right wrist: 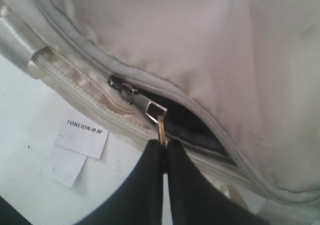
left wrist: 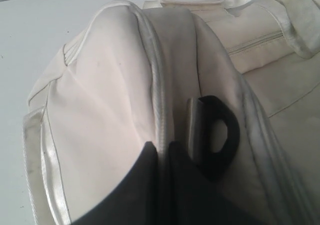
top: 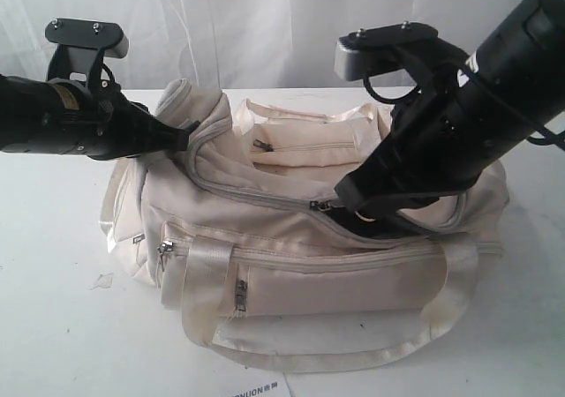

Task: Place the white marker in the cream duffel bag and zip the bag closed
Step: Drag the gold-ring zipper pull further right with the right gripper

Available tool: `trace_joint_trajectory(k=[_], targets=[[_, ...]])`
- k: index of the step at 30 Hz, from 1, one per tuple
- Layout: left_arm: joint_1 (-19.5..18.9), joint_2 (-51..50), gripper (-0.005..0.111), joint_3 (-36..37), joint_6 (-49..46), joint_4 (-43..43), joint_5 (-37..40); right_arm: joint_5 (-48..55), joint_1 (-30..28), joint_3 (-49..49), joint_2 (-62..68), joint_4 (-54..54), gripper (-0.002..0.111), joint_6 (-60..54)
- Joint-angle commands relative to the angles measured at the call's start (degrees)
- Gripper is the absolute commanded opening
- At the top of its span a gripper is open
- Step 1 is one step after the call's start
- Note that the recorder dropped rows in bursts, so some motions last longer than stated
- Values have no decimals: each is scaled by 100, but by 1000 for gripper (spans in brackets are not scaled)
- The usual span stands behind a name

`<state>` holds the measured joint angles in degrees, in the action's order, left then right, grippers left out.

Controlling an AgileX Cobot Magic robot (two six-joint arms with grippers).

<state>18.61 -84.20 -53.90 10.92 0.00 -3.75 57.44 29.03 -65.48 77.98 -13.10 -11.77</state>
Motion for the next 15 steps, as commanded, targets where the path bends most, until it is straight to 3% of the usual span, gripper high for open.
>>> trace_joint_trajectory(k=[1,10,15], targets=[[-35,18,0,10,-42,31,-35,-239,-53,37,-70,140,0,175],[-35,18,0,10,-56,31,105,-170,-53,632,-604,361,0,362],[-35,18,0,10,-56,31,55,-159,-53,972,-1148,1055,0,874]])
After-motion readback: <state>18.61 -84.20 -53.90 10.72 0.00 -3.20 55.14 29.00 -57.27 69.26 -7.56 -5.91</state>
